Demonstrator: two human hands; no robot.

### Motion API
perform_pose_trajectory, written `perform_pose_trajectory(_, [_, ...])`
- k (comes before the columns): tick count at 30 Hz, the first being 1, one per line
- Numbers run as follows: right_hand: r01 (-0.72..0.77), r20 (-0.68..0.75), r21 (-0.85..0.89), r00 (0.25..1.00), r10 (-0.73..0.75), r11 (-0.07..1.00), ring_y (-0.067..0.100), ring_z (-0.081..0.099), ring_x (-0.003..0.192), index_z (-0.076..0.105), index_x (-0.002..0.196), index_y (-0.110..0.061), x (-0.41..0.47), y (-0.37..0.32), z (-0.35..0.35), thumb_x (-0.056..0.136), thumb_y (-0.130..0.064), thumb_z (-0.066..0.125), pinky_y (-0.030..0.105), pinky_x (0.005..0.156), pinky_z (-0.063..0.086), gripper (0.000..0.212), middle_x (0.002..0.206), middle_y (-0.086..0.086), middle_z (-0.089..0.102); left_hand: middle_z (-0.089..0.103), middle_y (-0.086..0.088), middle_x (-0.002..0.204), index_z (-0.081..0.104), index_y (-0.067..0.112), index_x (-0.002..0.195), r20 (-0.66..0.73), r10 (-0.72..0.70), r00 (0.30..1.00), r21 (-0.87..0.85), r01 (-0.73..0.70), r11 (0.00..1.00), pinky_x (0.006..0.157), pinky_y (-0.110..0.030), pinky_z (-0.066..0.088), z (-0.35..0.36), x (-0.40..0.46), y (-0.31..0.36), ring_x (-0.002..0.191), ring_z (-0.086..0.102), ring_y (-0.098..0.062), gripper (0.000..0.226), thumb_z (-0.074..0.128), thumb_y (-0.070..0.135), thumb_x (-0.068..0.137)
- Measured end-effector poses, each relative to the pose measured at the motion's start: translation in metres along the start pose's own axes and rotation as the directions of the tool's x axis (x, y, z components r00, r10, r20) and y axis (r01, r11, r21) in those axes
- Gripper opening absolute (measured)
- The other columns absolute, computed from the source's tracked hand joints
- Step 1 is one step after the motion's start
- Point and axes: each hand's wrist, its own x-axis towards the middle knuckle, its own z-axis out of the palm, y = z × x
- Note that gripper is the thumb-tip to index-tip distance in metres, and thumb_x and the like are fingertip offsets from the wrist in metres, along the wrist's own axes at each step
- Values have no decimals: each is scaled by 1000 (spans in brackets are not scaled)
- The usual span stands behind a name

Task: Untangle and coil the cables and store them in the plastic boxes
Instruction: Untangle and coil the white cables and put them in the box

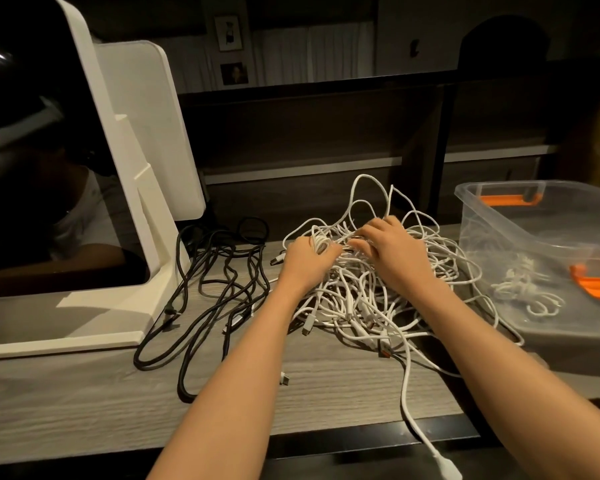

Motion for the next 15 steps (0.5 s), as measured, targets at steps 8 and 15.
perform_pose_trajectory(8, [-79,8,382,997,83,921,15,59,100,63,120,-14,-2,-3,0,94,-28,56,35,88,50,30,108,1,67,48,9,48,59,13,58,-13,122,992,28,-122,992,48,-20,34,0,1,4,43,41,-2,34,73,25,86])
perform_pose_trajectory(15, [-122,200,419,979,40,900,20,60,103,52,116,-15,-4,-5,2,93,-10,57,41,89,50,24,114,3,64,46,7,49,64,7,62,-62,187,980,6,-187,982,49,-28,35,5,-3,11,45,39,-5,37,66,28,91])
